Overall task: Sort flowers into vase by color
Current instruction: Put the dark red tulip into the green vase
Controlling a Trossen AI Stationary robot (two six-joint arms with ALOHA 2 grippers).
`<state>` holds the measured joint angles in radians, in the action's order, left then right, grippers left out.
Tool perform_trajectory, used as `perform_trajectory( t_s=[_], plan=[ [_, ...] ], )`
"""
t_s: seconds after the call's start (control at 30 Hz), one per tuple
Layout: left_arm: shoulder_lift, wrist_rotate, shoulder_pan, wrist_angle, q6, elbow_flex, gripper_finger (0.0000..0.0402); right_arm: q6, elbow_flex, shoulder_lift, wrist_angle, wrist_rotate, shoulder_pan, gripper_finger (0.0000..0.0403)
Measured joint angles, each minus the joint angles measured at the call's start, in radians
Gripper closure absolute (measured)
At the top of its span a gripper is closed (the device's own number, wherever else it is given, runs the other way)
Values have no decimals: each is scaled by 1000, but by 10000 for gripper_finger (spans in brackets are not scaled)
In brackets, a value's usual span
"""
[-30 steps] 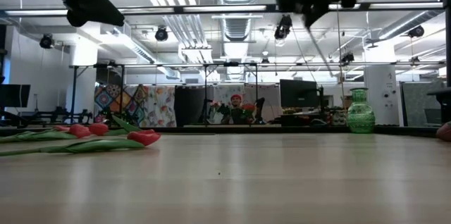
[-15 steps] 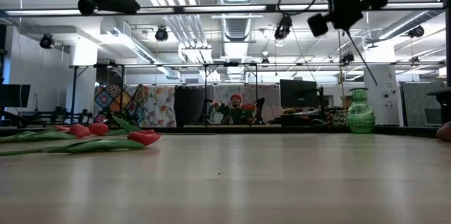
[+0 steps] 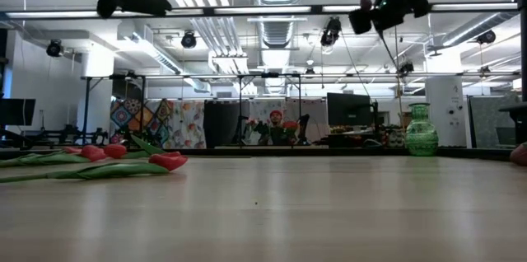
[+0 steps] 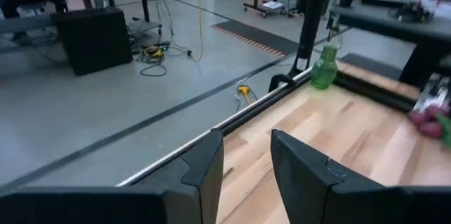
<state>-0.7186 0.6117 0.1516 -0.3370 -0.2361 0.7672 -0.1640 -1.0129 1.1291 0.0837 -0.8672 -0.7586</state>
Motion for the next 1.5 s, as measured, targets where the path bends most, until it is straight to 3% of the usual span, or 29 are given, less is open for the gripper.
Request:
perform_trajectory(
  t_s=[0.07, 0.33, 0.8, 1.5],
  plan=[
    [1, 0, 0, 0, -49, 1, 295, -16, 50, -39, 87, 79, -31, 394],
    [-9, -1, 0, 4, -118, 3, 295, -270, 190, -109, 346, 204, -85, 394],
    [-17, -115, 0, 7, -197, 3, 295, -373, 268, -33, 377, 249, -138, 394],
    [-118, -132, 0, 55, -309, 9, 295, -297, 393, -48, 375, 265, -145, 394]
  ],
)
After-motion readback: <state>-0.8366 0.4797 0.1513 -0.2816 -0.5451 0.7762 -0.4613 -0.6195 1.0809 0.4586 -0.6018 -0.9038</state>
